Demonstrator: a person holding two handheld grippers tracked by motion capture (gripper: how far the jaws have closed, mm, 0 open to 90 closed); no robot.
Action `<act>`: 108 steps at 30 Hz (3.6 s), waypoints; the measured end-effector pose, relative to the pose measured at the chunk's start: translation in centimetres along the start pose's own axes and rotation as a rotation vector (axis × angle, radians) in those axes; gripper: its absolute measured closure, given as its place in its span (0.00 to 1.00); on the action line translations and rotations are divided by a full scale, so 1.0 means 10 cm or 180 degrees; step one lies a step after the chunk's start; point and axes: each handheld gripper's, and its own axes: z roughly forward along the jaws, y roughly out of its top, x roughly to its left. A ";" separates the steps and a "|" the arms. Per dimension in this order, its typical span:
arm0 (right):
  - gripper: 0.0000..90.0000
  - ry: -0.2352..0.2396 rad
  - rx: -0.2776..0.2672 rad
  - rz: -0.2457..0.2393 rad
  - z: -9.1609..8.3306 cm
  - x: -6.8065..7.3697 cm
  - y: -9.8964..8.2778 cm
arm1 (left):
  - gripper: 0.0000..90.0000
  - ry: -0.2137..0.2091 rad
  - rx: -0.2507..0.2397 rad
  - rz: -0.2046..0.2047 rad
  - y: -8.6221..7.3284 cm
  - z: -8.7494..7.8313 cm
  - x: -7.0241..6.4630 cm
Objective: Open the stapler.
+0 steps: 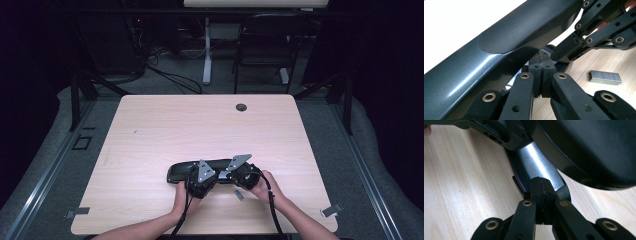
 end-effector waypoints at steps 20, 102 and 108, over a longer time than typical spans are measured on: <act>1.00 0.0036 -0.0027 0.0138 0.00 -0.02 -0.01 | 1.00 0.0077 -0.0063 0.0006 0.02 0.05 -0.07; 1.00 -0.0130 -0.0351 0.0311 0.04 0.03 -0.10 | 1.00 0.0203 -0.0351 -0.0229 -0.01 0.16 -0.20; 1.00 -0.0115 -0.0386 0.0310 0.05 0.02 -0.11 | 1.00 0.0211 -0.0380 -0.0200 -0.01 0.16 -0.21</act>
